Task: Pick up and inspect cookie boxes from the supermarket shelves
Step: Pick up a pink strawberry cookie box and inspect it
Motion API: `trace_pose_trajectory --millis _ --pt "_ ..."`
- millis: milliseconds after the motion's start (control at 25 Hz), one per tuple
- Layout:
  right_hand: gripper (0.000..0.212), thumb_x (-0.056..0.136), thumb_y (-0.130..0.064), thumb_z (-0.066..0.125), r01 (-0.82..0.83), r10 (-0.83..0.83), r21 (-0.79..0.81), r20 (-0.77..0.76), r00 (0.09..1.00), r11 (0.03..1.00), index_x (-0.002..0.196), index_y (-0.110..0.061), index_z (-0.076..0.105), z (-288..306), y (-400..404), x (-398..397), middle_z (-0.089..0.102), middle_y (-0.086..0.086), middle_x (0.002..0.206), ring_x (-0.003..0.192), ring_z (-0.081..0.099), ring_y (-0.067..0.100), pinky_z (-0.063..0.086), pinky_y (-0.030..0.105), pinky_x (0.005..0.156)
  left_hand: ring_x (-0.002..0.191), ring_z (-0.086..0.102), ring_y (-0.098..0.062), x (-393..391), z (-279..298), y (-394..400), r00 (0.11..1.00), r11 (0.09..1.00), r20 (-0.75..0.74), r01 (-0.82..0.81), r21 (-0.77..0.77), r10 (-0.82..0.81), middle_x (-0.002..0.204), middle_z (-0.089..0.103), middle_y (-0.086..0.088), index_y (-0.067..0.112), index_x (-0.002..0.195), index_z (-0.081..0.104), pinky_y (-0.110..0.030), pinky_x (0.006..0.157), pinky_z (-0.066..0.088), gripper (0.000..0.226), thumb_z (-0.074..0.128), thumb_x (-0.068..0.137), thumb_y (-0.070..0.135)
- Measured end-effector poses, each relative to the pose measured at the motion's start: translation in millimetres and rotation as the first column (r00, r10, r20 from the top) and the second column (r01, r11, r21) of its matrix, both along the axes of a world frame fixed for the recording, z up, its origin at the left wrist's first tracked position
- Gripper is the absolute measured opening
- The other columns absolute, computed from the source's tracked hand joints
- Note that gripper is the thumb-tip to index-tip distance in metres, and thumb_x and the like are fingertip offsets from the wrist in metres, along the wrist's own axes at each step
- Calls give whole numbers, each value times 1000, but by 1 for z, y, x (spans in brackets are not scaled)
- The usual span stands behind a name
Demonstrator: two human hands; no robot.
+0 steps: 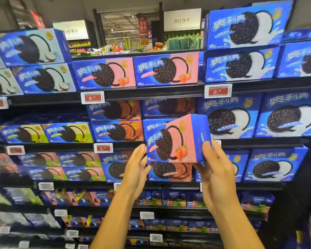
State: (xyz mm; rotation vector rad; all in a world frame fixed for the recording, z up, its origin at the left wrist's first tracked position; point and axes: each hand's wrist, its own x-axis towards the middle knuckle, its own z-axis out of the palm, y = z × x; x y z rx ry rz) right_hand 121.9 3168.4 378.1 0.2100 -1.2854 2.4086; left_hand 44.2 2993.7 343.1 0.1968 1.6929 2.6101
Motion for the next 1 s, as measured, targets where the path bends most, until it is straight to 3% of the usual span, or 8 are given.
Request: trace_pose_trajectory --millis 80,160,320,440,600,760,840,1000 --pt "50 79 -40 80 45 -41 100 -50 998 994 123 -19 69 3 -11 6 75 -3 114 102 72 13 57 23 78 106 60 -26 2 0 11 1000 1000 4 -16 17 16 135 60 -15 6 132 55 -52 107 38 58 57 86 41" --pt "52 73 -41 79 87 -68 167 -115 991 982 121 -25 67 6 -20 10 75 -8 113 104 70 11 56 19 80 99 57 -30 4 -1 21 999 999 -11 -38 10 39 123 64 -20 4 125 59 -58 103 38 43 56 93 33" --pt "47 73 -29 84 122 -75 250 -187 979 961 116 -29 64 8 -25 14 73 -16 109 99 69 2 53 14 77 116 57 -40 6 -8 34 1000 1000 1 -21 -5 21 128 64 -20 3 129 57 -59 106 38 30 48 103 17" --pt "46 73 -34 84 146 -94 267 -198 976 953 115 -36 65 6 -23 16 72 -17 111 103 67 2 53 14 79 115 61 -38 7 -9 36 1000 1000 12 -10 -6 10 124 67 -17 5 130 56 -57 104 44 30 47 104 16" --pt "40 72 -43 78 123 -83 228 -176 981 966 110 -47 66 4 -17 16 71 -20 111 103 67 1 53 14 79 89 68 -17 9 -6 33 998 998 -8 -61 -13 61 105 74 -5 6 132 54 -29 74 54 44 59 93 25" --pt "57 73 -54 79 68 -62 58 -101 993 996 125 -38 63 9 4 12 72 -10 117 99 70 10 56 22 74 88 63 -12 8 -3 20 983 983 -46 -173 63 176 124 64 -6 7 131 56 -15 58 48 37 56 94 7" --pt "58 82 -46 71 29 -31 -20 -79 996 999 136 -36 55 13 18 7 71 -9 120 94 71 11 59 29 70 81 65 -11 10 4 15 977 968 -75 -183 169 198 118 68 -4 7 132 55 -18 59 52 39 50 94 0" --pt "45 100 -42 53 -76 78 -65 29 996 995 144 -38 48 19 40 -5 65 -2 136 115 67 20 60 45 78 101 68 -12 22 32 6 951 946 -203 -171 276 232 116 72 -2 9 131 56 -26 79 57 41 53 90 14"
